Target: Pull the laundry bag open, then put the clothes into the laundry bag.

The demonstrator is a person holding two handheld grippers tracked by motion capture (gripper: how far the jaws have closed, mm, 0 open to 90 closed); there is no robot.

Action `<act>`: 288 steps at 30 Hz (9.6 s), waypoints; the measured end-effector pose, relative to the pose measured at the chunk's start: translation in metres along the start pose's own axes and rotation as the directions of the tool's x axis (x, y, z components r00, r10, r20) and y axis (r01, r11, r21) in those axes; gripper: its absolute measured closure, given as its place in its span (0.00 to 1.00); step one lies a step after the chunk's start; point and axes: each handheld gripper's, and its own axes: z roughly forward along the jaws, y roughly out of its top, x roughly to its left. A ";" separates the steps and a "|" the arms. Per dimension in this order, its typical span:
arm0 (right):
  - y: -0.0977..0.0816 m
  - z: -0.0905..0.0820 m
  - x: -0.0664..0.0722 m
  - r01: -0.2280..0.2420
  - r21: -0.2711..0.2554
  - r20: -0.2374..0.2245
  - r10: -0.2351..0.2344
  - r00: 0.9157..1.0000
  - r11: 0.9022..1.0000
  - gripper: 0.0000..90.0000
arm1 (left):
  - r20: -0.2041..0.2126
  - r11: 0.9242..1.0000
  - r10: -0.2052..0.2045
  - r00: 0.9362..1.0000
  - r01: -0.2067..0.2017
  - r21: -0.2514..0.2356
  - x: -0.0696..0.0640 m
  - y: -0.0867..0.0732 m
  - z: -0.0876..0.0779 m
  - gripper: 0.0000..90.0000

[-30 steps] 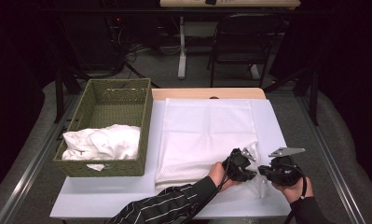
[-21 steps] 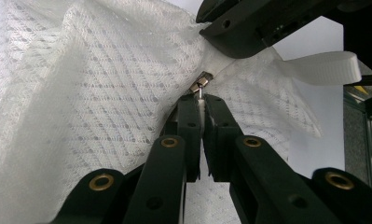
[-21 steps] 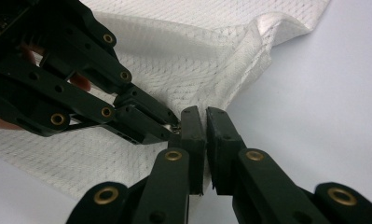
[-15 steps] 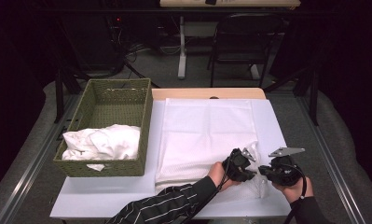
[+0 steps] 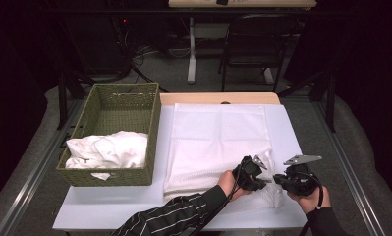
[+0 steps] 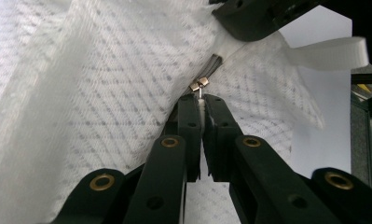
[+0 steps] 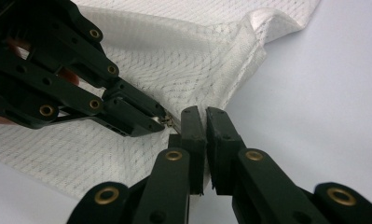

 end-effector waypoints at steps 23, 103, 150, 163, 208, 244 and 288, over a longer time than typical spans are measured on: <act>-0.001 0.002 -0.002 -0.010 0.028 0.026 0.009 1.000 1.000 0.96 | -0.018 0.999 -0.028 0.999 0.029 0.030 0.005 -0.024 -0.025 0.96; -0.003 0.007 -0.001 -0.014 0.061 0.036 0.012 0.999 0.998 0.96 | -0.139 0.984 -0.164 0.977 0.172 0.051 0.030 -0.133 -0.145 0.96; -0.003 0.010 -0.002 -0.017 0.086 0.045 0.013 0.999 0.996 0.96 | -0.222 0.965 -0.247 0.943 0.260 0.032 0.038 -0.185 -0.198 0.96; -0.003 0.009 -0.003 -0.027 0.092 0.066 0.021 0.998 0.995 0.96 | -0.254 0.953 -0.294 0.922 0.304 0.000 0.041 -0.199 -0.211 0.96; 0.004 0.002 0.018 0.073 0.058 -0.003 -0.073 0.997 0.996 0.20 | -0.219 0.966 -0.243 0.945 0.256 0.033 0.026 -0.210 -0.217 0.33; 0.021 0.022 0.042 0.213 0.048 -0.081 -0.208 0.975 0.976 0.00 | -0.270 0.976 -0.180 0.946 0.206 0.070 0.024 -0.228 -0.229 0.07; 0.054 0.086 0.100 0.425 0.152 -0.204 -0.393 0.897 0.892 0.93 | -0.240 0.977 -0.170 0.956 0.196 0.088 0.022 -0.223 -0.216 0.05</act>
